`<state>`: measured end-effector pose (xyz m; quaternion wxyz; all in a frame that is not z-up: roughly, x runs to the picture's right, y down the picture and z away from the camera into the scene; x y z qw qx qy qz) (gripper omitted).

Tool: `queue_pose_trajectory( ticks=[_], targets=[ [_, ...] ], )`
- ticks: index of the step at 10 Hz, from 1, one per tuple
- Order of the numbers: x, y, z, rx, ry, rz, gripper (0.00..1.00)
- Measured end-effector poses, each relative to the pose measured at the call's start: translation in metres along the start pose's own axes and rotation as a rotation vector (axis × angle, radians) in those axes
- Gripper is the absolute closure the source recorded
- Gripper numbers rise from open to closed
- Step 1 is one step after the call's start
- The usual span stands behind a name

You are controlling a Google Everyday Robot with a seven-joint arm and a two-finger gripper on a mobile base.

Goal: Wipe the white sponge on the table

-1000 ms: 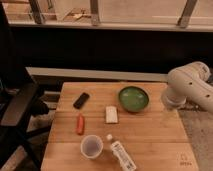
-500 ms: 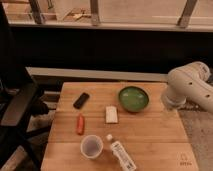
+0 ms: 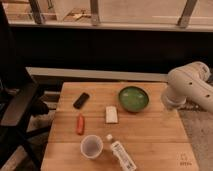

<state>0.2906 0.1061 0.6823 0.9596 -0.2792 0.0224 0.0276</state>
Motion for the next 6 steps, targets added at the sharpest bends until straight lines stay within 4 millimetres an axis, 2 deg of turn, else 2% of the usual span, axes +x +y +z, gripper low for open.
queue_pose_trajectory(
  ticks=[2, 4, 6],
  targets=[
    [0.000, 0.000, 0.000, 0.001, -0.001, 0.000, 0.35],
    [-0.010, -0.003, -0.005, -0.008, -0.038, 0.044, 0.35],
    [-0.051, -0.014, -0.015, -0.029, -0.122, 0.110, 0.35]
  ],
)
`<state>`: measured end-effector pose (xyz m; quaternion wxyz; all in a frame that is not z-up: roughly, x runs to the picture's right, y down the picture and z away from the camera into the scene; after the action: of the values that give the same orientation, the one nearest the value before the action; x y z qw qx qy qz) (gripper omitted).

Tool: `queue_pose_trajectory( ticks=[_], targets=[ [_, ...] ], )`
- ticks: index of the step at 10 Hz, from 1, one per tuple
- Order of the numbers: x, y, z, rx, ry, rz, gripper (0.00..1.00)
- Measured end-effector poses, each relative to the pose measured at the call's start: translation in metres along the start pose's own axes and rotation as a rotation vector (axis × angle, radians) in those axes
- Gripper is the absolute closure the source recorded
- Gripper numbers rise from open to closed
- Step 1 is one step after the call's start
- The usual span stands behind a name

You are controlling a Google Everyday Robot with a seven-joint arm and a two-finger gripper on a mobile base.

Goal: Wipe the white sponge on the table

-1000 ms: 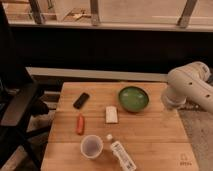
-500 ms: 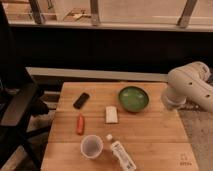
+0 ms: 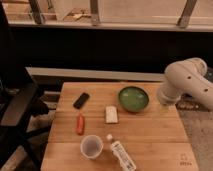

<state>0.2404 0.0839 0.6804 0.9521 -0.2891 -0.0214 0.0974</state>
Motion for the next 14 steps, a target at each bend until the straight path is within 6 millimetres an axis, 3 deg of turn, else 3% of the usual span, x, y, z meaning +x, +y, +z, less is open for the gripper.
queue_pose_trajectory(
  ticks=[4, 7, 14],
  targets=[
    [-0.082, -0.013, 0.010, -0.031, -0.077, -0.039, 0.35],
    [-0.152, -0.009, 0.042, -0.055, -0.165, -0.154, 0.35],
    [-0.161, -0.007, 0.051, -0.053, -0.180, -0.178, 0.35]
  ],
)
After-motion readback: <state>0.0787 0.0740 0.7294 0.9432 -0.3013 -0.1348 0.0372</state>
